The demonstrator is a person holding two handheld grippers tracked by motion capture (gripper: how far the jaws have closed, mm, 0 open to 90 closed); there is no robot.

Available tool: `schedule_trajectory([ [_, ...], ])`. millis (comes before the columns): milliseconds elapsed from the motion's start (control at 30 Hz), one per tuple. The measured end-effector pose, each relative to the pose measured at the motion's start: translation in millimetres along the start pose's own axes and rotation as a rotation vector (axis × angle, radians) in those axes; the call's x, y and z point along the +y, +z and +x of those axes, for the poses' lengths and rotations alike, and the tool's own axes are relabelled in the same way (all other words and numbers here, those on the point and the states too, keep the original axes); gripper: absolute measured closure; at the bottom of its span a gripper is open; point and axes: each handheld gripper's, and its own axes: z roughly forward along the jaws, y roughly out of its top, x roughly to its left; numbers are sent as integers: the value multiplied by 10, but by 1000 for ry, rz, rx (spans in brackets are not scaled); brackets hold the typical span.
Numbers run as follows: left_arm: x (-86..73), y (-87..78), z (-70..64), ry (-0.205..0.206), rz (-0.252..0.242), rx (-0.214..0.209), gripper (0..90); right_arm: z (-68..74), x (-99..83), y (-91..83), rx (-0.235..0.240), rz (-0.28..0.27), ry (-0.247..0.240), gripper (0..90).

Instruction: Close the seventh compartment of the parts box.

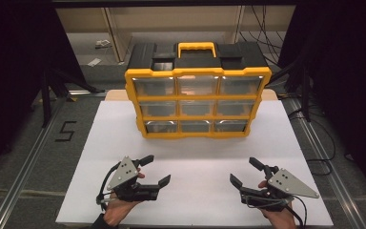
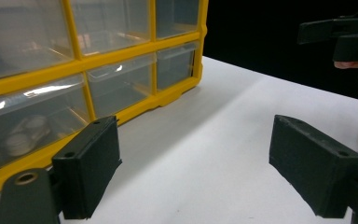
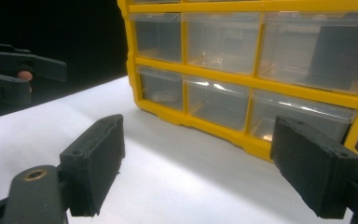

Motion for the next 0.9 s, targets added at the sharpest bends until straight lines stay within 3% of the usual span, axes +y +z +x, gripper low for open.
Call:
schedule_trajectory([
  [900,-3,-38,61,3,-27,22,159,1,-1,3,7,0,4,187],
])
